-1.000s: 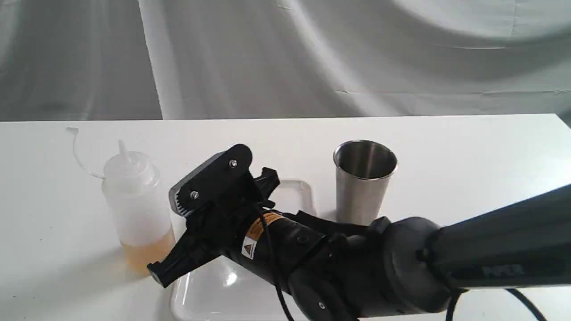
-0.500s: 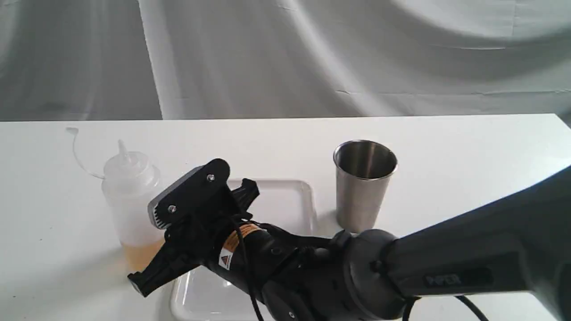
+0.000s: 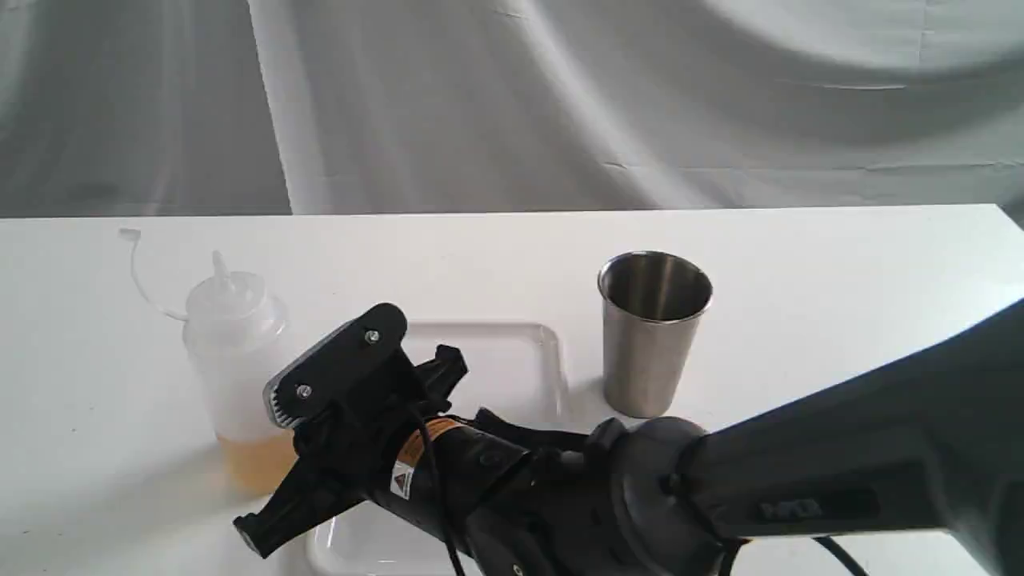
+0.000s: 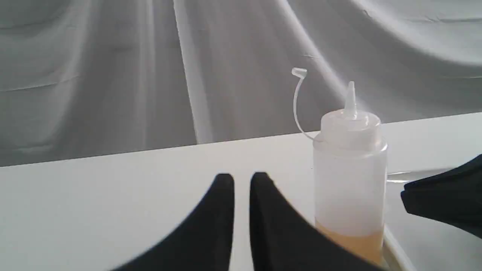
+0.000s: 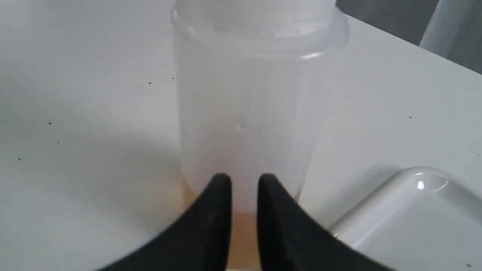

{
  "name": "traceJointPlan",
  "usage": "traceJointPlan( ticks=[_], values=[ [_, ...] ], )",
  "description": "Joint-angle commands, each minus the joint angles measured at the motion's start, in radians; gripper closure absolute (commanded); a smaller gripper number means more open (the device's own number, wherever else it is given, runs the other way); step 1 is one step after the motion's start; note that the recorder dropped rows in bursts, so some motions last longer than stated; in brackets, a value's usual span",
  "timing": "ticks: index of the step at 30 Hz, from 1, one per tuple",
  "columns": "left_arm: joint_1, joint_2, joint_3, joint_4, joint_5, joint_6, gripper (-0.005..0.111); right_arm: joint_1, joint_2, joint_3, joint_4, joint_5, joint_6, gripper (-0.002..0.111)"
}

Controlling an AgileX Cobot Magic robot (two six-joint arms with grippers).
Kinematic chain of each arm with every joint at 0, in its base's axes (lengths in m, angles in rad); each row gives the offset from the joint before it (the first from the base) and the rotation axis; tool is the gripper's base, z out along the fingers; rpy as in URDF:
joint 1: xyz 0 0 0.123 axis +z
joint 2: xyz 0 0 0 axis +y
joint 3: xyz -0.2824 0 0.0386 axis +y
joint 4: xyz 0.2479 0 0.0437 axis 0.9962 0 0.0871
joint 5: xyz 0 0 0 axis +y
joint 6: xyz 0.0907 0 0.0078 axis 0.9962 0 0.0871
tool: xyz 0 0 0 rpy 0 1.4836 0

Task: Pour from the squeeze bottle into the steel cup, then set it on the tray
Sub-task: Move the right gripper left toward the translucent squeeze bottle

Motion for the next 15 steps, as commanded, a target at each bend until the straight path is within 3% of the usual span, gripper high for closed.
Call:
traceJointPlan(
  ticks=[1, 11, 15],
  values=[
    [-0.005, -0.005, 0.004, 0.001, -0.002, -0.004, 0.098, 0.003, -0.001, -0.005, 0.006, 0.006, 0.004, 0.081],
    [-0.005, -0.005, 0.004, 0.001, -0.002, -0.002, 0.098, 0.01, -0.001, -0.005, 0.013, 0.006, 0.004, 0.031],
    [-0.005, -0.005, 0.004, 0.001, -0.002, -0.002, 0.098, 0.01, -0.001, -0.005, 0.111, 0.006, 0.004, 0.023]
  ],
)
